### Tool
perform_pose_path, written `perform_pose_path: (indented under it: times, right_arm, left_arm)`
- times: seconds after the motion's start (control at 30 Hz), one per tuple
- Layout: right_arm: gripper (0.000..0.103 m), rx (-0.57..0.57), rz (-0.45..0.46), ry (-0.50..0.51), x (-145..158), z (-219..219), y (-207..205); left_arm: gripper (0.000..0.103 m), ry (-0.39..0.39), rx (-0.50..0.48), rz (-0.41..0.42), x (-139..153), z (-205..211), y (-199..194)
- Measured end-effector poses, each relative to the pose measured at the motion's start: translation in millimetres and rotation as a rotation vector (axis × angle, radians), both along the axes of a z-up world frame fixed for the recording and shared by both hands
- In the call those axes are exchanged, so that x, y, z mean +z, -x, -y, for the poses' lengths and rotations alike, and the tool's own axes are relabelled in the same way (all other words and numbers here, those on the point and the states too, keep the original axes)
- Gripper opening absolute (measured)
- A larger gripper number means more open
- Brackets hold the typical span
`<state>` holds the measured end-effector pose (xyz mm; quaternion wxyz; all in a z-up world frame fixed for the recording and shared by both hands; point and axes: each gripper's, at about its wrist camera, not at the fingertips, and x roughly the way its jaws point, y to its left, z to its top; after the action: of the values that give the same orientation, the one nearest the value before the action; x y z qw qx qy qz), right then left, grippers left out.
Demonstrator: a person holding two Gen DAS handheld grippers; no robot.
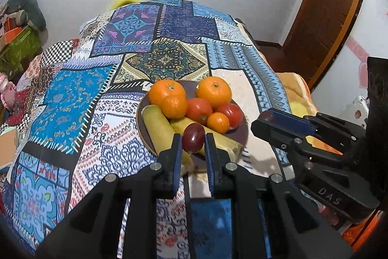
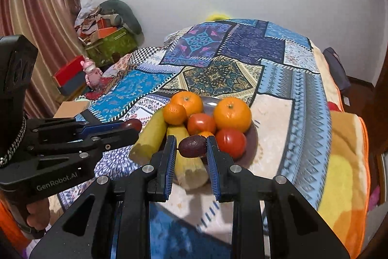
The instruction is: Organize fruits
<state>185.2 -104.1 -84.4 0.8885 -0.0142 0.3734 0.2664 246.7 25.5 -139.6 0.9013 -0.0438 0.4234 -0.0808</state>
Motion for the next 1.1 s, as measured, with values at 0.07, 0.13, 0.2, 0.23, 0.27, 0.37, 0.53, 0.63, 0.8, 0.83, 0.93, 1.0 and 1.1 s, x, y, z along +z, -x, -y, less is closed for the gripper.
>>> perform_pose_path:
  times: [0.07,0.13,0.2,0.23,0.27,0.37,0.53,0.63,0.8,0.83,0.93,1.0,1.1]
  right_arm:
    - [0.023,0.004,-0.002,0.000,-2,-3,-8]
    - [0.023,0.006,-0.006,0.000,-5,-7,-16]
    - [0.023,0.009,-0.010,0.000,-8,-11,-23]
    - [0.023,0.012,-0.014,-0.001,-9,-13,-26]
    - [0.023,0.018,-0.021,-0.003,-11,-16,-30]
    - [0.023,0.028,-0.028,0.004,-15,-22,-37]
    - [0.023,0.040,-0.038,0.019,-23,-28,-44]
    - [0.023,0.042,-0.050,0.018,-27,-27,-46]
    - [0.024,0.048,-0.071,0.026,-33,-29,-48]
    - [0.024,0.050,-0.075,0.029,-35,-29,-48]
    - [0.024,0.048,-0.079,0.034,-37,-29,-49]
    - [0.024,0.048,-0.083,0.035,-37,-28,-49]
    - [0.026,0.042,-0.081,0.027,-32,-24,-47]
  left_arm:
    - [0.018,0.000,0.008,-0.004,-4,-3,-8]
    - [0.018,0.002,0.014,-0.010,-8,-7,-13]
    - [0.018,0.011,0.019,-0.022,-12,-10,-21]
    - [0.018,0.018,0.020,-0.028,-15,-12,-24]
    - [0.018,0.022,0.022,-0.033,-17,-13,-27]
    - [0.018,0.032,0.034,-0.041,-23,-17,-36]
    - [0.018,0.056,0.037,-0.055,-32,-20,-45]
    - [0.018,0.064,0.030,-0.060,-35,-19,-47]
    - [0.018,0.049,0.035,-0.067,-38,-16,-50]
    - [0.018,0.049,0.035,-0.068,-39,-16,-50]
    - [0.019,0.055,0.036,-0.069,-38,-17,-50]
    - [0.020,0.057,0.034,-0.068,-37,-17,-49]
    - [0.020,0.054,0.034,-0.054,-31,-17,-44]
